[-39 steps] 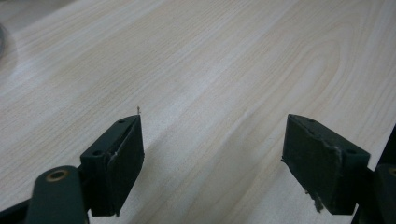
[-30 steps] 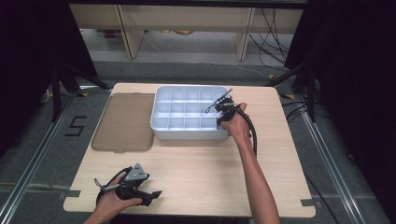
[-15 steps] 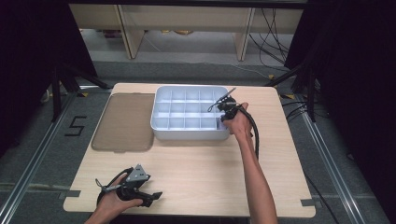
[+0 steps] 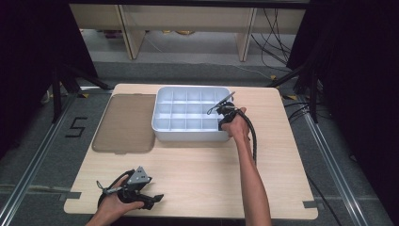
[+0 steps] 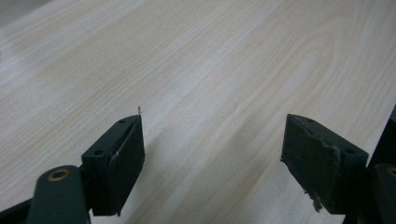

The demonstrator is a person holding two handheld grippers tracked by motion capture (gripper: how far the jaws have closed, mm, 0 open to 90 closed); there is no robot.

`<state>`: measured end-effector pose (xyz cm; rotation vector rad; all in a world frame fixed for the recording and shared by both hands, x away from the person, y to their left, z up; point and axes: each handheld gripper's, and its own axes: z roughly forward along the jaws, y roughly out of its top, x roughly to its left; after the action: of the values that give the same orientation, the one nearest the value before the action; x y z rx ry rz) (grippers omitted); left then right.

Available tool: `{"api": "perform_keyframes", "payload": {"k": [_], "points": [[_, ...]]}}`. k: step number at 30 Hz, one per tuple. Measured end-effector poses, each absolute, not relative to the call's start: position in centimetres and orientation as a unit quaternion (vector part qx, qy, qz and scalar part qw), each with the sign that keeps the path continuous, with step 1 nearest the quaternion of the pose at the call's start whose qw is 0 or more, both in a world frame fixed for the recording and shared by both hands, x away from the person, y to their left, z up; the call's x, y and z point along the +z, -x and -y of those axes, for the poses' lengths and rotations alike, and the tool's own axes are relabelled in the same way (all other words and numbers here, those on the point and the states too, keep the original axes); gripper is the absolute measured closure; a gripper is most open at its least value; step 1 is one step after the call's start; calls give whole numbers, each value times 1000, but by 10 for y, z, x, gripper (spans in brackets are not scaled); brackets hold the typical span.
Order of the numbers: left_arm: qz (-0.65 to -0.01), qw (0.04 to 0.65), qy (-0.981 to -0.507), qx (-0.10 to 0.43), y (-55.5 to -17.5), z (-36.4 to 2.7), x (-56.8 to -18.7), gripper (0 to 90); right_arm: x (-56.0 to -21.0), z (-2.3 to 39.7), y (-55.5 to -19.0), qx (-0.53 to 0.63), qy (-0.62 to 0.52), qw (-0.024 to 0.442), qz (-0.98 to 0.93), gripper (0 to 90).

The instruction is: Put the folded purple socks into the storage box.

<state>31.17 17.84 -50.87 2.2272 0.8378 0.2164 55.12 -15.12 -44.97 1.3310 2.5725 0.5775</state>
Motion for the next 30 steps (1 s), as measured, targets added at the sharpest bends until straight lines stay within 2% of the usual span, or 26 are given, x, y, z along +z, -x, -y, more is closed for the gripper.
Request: {"api": "perform_keyframes", "payload": {"k": [11,18,30], "points": [[-316,362,-873,88,-313,-178,-509,207,-416,162,-540,222,-444,135,-857,745],[-322,364,-870,89,-312,-178,-509,208,-405,174,-533,242,-450,144,-848,739],[-324,371,-866,86,-313,-179,-509,207,-390,171,-519,267,-429,158,-848,739]]}}
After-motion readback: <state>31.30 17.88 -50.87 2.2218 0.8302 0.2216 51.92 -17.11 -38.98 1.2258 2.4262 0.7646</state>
